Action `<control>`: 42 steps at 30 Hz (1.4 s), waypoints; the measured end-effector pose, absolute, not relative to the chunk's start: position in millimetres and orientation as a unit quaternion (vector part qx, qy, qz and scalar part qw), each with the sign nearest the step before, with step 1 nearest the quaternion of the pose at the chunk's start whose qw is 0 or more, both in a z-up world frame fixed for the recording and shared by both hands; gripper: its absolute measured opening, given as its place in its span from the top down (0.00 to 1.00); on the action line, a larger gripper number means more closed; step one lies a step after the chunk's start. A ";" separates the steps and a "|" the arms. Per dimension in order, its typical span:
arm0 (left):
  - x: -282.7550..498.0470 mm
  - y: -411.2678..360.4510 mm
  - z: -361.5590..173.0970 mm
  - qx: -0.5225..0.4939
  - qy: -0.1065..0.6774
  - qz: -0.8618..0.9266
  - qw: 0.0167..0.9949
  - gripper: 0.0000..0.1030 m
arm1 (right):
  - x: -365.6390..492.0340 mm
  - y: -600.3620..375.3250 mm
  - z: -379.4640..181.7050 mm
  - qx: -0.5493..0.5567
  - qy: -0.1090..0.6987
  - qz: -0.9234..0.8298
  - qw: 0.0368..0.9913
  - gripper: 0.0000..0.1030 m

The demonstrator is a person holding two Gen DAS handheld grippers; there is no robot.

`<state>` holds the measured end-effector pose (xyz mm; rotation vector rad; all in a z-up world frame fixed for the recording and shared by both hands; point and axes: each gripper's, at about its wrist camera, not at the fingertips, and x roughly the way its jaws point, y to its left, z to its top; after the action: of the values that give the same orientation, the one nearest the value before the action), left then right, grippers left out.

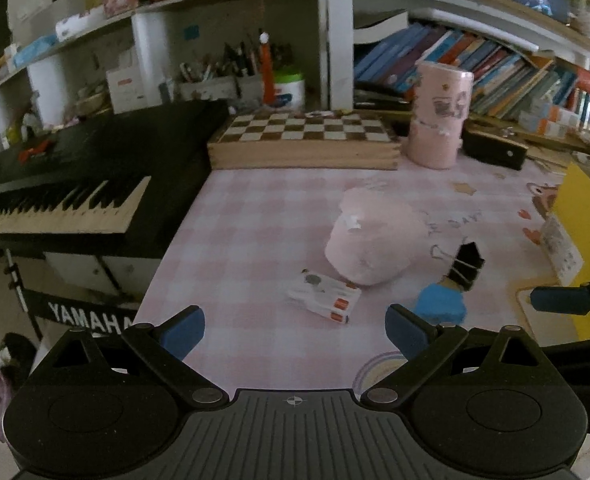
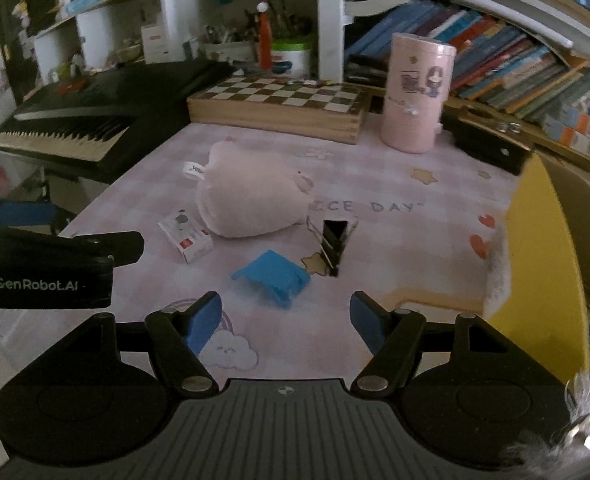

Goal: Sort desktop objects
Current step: 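Move both open tools toward the blue sponge, binder clip and small white box, then grasp the blue sponge with the right tool while the left tool grasps the small white box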

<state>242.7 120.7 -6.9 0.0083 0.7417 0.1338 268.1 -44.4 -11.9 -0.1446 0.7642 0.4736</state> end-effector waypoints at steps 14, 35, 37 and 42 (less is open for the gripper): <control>273.8 123.7 -19.5 -0.005 0.390 0.090 0.917 0.04 | 315.2 -13.4 -44.9 -0.144 0.403 0.279 0.860 0.38; 330.8 119.5 -60.2 0.019 0.441 0.051 0.896 0.11 | 320.2 -26.7 -41.4 -0.135 0.411 0.319 0.843 0.70; 332.3 121.3 -61.3 0.008 0.444 0.039 0.895 0.17 | 320.9 -29.7 -41.8 -0.127 0.418 0.319 0.841 0.70; 329.7 117.1 -60.7 0.006 0.431 0.012 0.902 0.42 | 322.0 -33.8 -40.9 -0.117 0.423 0.315 0.842 0.70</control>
<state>329.7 117.1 -60.7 0.0119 0.8921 0.0242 322.0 -33.8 -40.9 -0.2469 0.8928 0.6656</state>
